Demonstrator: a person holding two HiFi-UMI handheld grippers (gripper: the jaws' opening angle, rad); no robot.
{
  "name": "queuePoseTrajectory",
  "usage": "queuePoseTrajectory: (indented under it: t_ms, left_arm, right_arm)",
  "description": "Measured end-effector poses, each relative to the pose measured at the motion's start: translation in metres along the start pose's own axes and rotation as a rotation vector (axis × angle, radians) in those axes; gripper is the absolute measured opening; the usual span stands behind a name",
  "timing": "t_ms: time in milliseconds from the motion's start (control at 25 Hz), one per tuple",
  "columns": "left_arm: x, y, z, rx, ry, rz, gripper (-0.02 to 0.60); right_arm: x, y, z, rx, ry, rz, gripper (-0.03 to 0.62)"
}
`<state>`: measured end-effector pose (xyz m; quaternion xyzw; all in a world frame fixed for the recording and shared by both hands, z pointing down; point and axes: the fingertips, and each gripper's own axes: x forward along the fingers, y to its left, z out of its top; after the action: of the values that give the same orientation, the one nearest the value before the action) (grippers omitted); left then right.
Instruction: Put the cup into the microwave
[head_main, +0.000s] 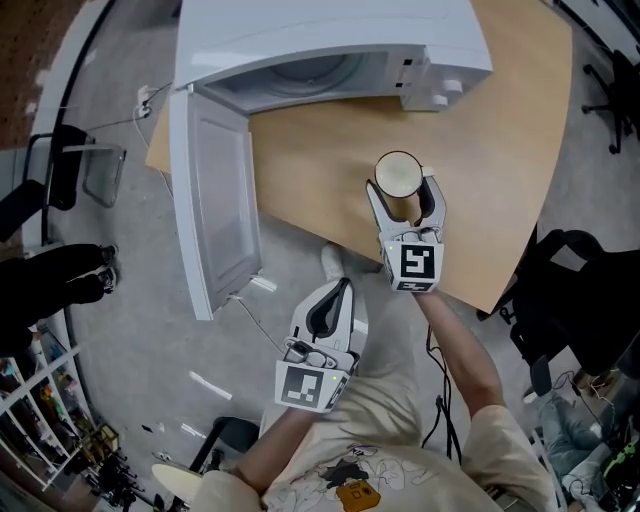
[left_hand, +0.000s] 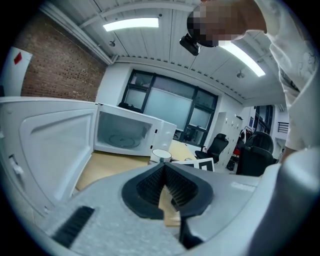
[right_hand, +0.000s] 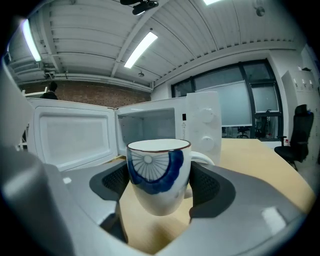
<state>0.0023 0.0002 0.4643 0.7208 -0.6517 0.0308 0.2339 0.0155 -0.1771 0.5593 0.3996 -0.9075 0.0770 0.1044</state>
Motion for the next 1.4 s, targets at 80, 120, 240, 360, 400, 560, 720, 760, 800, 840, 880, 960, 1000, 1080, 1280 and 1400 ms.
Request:
queuePoseTrajectory:
  t_ms: [80,120,240,360,400,560,720,760,800,840,880,960,1000,1080,1280,1400]
  left_arm:
    - [0.004,0.006,0.006,-0.013,-0.011,0.014,0.003]
    - [0.006,0.009,0.01,-0.019,-0.018,0.021,0.003]
    - [0.011,0.02,0.021,-0.03,-0.041,0.04,0.003]
    - [0.015,0.032,0.032,-0.046,-0.066,0.074,0.003]
    - [0.016,0.038,0.035,-0.051,-0.075,0.085,0.003]
    - [0.022,0.065,0.047,-0.069,-0.101,0.124,0.003]
    - [0.031,0.088,0.067,-0.141,-0.185,0.187,0.003]
    - [0.031,0.092,0.07,-0.151,-0.197,0.198,0.003]
    - [0.031,0.095,0.072,-0.156,-0.202,0.208,0.003]
    - [0.029,0.098,0.073,-0.158,-0.204,0.215,0.003]
    - [0.028,0.101,0.074,-0.16,-0.205,0.222,0.003]
    - [0.026,0.107,0.075,-0.166,-0.207,0.236,0.003]
    - [0.024,0.11,0.075,-0.171,-0.207,0.245,0.003]
    - [0.021,0.118,0.075,-0.181,-0.209,0.263,0.003]
    - [0.012,0.134,0.077,-0.196,-0.221,0.29,0.003]
    - [0.009,0.139,0.078,-0.203,-0.223,0.297,0.003]
  right_arm:
    - [0.013,0.006,0.011,-0.006,-0.01,0.019,0.383]
    - [0.019,0.008,0.016,-0.008,-0.014,0.025,0.383]
    - [0.04,0.015,0.029,-0.012,-0.024,0.04,0.383]
    - [0.063,0.023,0.041,-0.015,-0.033,0.06,0.383]
    - [0.071,0.027,0.044,-0.018,-0.035,0.067,0.383]
    - [0.112,0.044,0.053,-0.032,-0.036,0.092,0.383]
    - [0.152,0.05,0.061,-0.023,-0.045,0.102,0.383]
    - [0.161,0.051,0.064,-0.017,-0.047,0.101,0.383]
    - [0.17,0.052,0.066,-0.011,-0.048,0.099,0.383]
    - [0.178,0.053,0.067,-0.006,-0.048,0.098,0.383]
    - [0.187,0.053,0.067,-0.004,-0.046,0.096,0.383]
    - [0.204,0.053,0.068,-0.003,-0.042,0.089,0.383]
    - [0.211,0.052,0.068,-0.001,-0.042,0.084,0.383]
    - [0.224,0.052,0.071,0.003,-0.045,0.072,0.383]
    - [0.248,0.052,0.076,0.013,-0.048,0.043,0.383]
    - [0.258,0.055,0.08,0.004,-0.05,0.037,0.382]
